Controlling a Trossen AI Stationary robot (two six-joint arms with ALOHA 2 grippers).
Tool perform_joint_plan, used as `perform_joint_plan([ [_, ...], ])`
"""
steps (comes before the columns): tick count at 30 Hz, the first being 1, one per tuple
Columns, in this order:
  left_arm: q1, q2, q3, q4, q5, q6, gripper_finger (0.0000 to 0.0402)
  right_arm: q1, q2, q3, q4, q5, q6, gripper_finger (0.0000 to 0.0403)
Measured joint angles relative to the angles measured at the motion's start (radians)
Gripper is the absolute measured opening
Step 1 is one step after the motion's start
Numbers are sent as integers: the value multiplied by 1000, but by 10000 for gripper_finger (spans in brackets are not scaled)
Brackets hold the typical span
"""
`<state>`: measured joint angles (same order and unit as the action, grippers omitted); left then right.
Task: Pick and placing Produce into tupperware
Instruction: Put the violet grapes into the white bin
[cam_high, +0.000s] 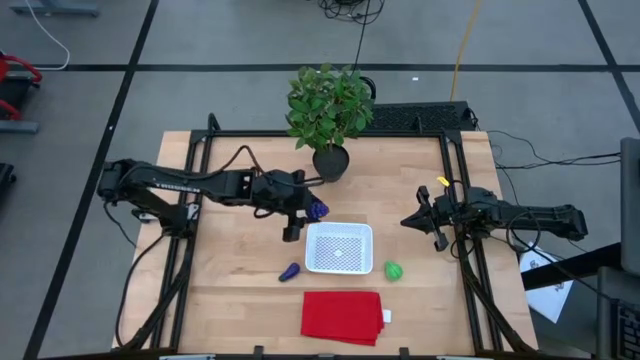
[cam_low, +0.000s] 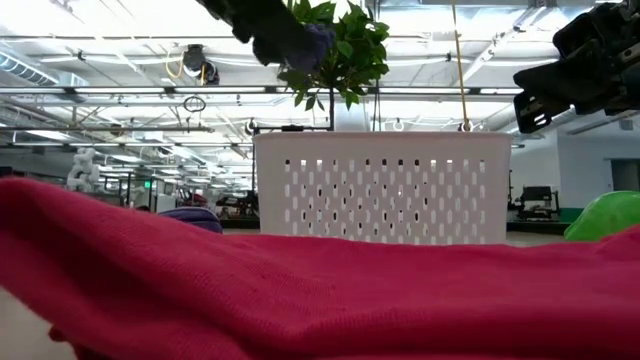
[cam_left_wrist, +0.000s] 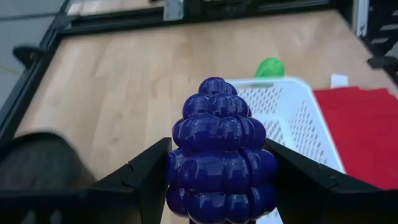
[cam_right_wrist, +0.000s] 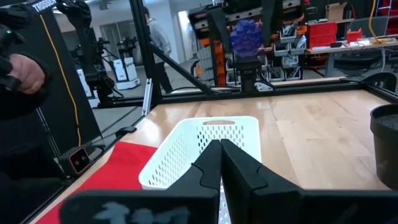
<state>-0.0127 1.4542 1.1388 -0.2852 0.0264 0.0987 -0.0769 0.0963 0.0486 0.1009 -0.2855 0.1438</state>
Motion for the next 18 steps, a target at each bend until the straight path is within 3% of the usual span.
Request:
perform_joint_plan([
  [18,-51,300,340,-109,-4,84,232,0,0,0,-1,0,1,0],
])
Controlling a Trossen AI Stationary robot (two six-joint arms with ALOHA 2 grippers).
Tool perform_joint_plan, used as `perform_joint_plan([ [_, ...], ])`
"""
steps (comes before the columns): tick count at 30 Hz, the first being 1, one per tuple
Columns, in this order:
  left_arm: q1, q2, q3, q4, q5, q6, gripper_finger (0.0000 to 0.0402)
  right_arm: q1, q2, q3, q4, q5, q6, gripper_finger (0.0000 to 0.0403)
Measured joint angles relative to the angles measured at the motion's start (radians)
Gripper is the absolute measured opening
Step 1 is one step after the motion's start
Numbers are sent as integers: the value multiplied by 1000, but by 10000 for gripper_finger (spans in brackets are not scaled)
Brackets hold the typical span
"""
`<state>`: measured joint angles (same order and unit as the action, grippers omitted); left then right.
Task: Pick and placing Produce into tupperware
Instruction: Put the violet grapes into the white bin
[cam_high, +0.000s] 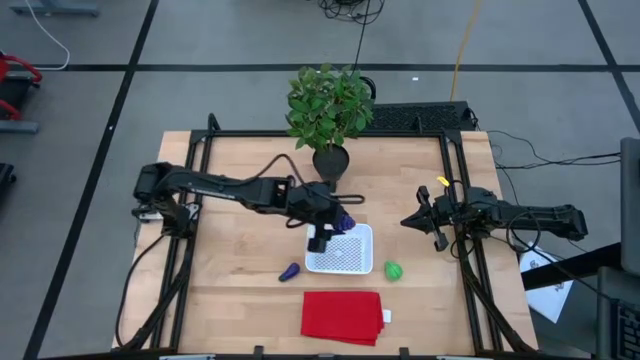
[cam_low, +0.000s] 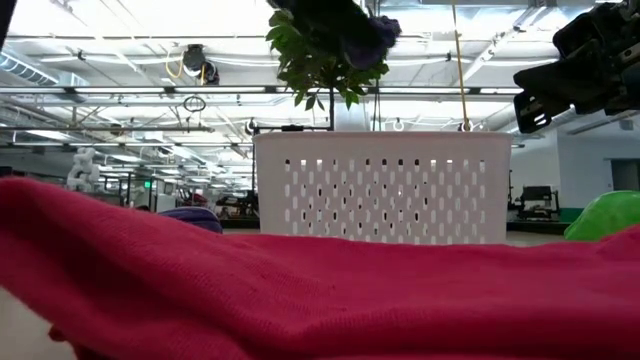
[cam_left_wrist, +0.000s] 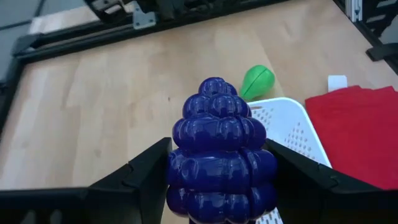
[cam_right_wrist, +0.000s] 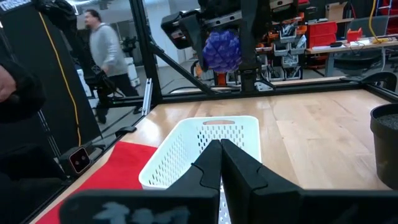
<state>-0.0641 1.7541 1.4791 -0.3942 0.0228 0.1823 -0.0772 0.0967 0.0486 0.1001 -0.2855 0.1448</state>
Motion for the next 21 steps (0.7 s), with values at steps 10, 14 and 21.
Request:
perform_joint_plan([
  [10,-19,75,116,-62,2,45,232,0,0,0,-3,0,27,0],
  [14,-20,74,121,-63,2,45,232,0,0,0,-7,0,27,0],
  [21,-20,74,109,-70,3,51,232,0,0,0,-7,0,27,0],
])
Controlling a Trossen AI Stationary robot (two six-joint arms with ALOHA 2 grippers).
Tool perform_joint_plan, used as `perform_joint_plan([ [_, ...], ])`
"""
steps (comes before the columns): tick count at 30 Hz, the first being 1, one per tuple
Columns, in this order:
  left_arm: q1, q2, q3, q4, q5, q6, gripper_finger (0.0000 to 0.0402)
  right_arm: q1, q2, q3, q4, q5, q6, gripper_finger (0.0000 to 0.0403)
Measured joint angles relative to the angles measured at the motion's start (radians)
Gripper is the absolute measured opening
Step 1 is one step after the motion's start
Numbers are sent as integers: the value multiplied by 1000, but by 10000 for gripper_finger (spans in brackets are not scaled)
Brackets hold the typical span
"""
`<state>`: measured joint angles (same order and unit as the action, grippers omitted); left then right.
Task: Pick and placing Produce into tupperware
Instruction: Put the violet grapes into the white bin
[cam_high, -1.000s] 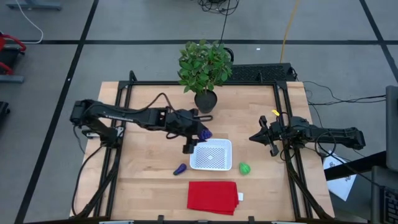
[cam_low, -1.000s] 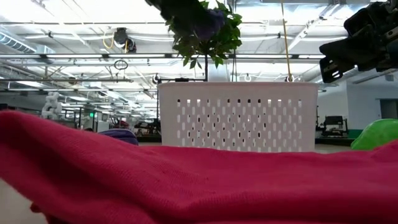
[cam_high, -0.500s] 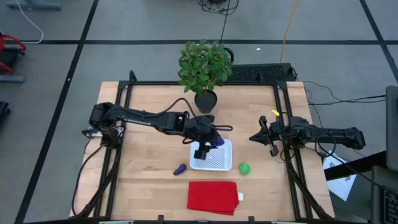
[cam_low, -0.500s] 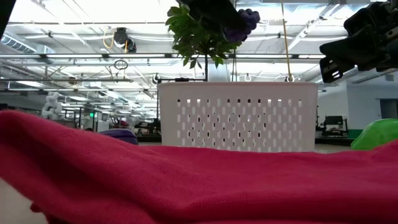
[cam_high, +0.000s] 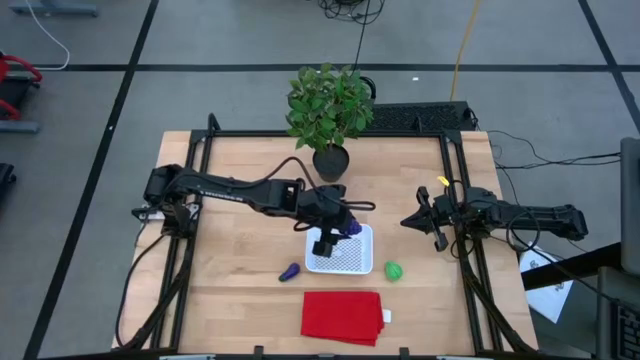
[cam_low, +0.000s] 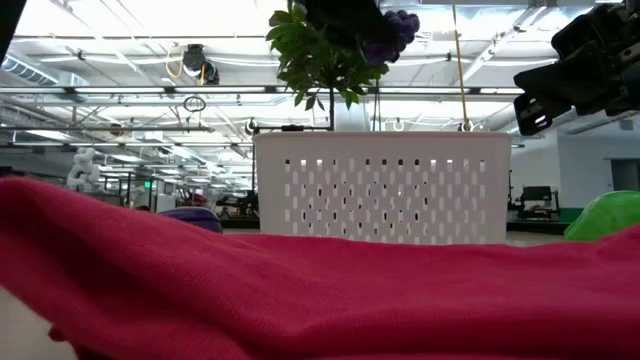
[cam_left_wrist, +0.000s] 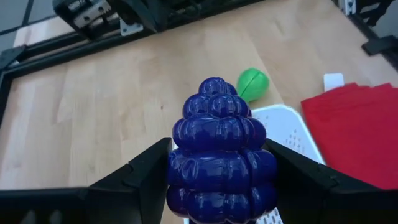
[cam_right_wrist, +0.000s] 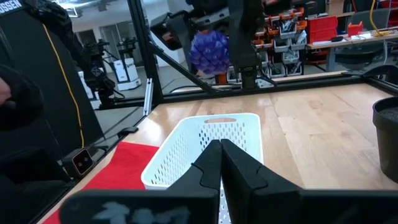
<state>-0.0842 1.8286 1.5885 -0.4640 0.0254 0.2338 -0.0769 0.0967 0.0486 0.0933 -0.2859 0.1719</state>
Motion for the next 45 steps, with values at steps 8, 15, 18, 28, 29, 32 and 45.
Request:
perform_joint_plan([
  [8,-3,6,-59,2,63,-8,232,0,0,0,0,0,0,0],
  [15,-1,77,-63,-24,74,4,232,0,0,0,9,0,0,0],
  [18,-2,107,-63,-27,80,22,232,0,0,0,9,0,0,0],
  [28,-2,128,-63,-71,82,192,232,0,6,0,8,0,0,0],
  [29,-1,128,-63,-71,82,219,232,0,6,0,8,0,0,0],
  [32,-1,128,-63,-66,82,324,232,0,6,0,8,0,0,0],
  [45,19,148,55,-217,133,415,232,0,6,0,8,0,-8,0],
])
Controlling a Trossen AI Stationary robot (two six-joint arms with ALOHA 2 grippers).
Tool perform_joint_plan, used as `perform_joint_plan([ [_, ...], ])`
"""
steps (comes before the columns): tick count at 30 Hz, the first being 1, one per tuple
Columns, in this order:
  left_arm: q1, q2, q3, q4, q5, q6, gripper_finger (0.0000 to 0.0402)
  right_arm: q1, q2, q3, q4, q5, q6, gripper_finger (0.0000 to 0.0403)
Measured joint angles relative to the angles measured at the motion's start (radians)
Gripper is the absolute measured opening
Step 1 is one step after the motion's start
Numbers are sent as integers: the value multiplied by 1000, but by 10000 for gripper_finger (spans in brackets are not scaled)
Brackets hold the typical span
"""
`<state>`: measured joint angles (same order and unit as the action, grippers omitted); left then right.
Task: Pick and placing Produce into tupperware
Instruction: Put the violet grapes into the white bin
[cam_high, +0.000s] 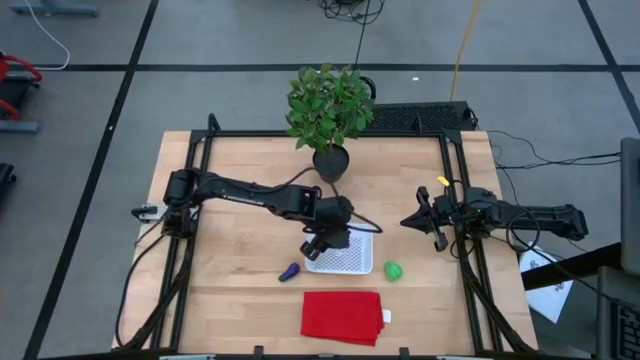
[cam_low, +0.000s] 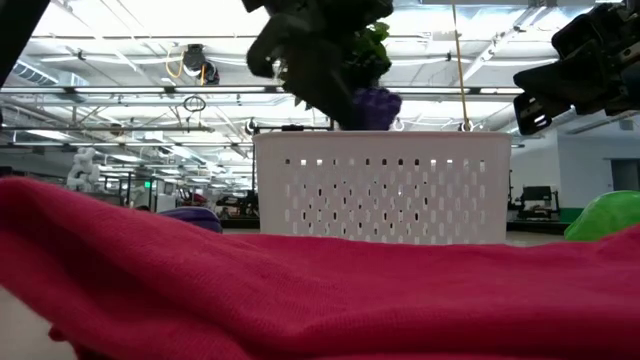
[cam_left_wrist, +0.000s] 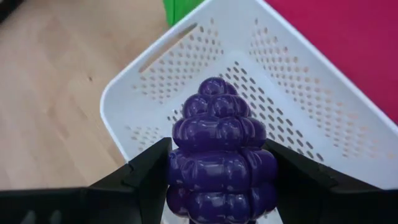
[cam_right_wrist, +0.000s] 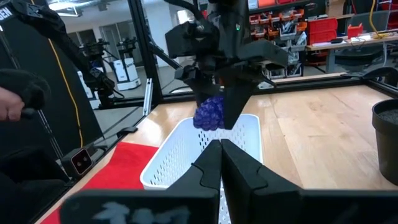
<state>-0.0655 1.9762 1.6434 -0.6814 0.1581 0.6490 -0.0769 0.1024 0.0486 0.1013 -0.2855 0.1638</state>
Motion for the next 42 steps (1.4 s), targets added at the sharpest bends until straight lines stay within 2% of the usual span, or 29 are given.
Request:
perform_joint_plan([
  [5,-1,67,126,-124,27,42,232,0,4,0,1,0,0,0],
  [9,-9,138,194,-229,15,143,232,0,11,0,4,0,-4,0],
  [15,-30,191,262,-260,-17,269,232,0,12,0,0,0,-1,0],
  [26,-35,224,276,-239,-34,392,232,0,19,0,-1,0,-1,0],
  [42,-13,259,275,-229,-14,374,232,0,23,0,-1,0,-26,0],
])
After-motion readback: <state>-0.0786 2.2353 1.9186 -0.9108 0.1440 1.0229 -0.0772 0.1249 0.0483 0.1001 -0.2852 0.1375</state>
